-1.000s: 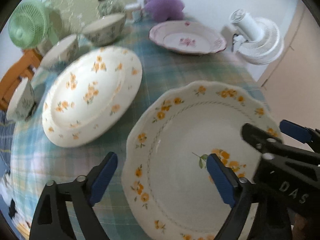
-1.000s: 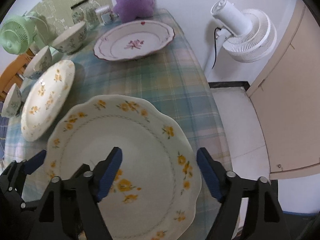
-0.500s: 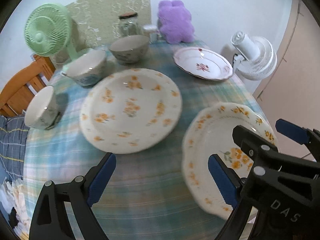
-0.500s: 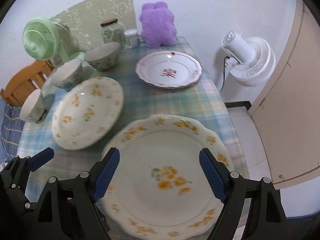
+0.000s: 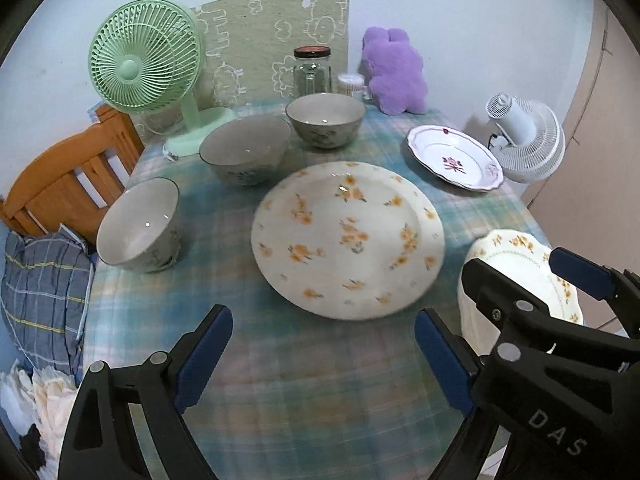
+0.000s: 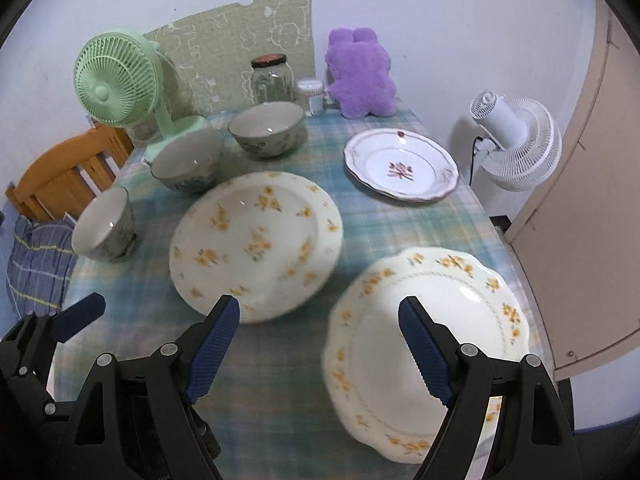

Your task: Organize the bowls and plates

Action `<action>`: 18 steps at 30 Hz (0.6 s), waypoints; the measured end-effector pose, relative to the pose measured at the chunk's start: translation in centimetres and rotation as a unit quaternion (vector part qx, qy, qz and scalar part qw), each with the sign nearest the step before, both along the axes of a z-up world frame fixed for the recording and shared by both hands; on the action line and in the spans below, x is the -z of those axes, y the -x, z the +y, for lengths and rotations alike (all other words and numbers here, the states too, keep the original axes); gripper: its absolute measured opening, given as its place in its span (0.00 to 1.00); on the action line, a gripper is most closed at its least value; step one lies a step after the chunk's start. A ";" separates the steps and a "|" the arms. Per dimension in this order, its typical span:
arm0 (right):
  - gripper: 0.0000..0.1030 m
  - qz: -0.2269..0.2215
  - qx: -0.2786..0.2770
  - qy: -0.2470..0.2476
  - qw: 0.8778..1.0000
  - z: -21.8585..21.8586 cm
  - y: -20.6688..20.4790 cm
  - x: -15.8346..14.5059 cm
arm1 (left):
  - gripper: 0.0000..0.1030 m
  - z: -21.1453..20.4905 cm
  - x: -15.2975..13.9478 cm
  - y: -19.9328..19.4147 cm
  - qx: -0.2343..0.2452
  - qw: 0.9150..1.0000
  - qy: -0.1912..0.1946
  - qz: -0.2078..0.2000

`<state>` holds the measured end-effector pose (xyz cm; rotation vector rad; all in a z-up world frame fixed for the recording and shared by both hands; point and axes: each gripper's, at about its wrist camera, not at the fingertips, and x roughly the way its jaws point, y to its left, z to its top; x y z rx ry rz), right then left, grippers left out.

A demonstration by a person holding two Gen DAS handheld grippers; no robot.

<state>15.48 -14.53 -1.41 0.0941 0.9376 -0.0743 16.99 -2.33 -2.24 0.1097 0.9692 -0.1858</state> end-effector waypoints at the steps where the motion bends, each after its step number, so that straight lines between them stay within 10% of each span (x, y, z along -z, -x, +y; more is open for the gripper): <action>1: 0.82 -0.001 0.001 0.001 1.000 0.5 -0.4 -0.3 | 0.90 0.2 -0.1 -0.2 0.000 1.000 -0.001 -0.002; 18: 0.82 0.018 -0.017 -0.003 1.000 -0.2 -10.0 2.1 | 0.86 0.3 3.3 -9.4 -0.088 0.996 -0.014 0.016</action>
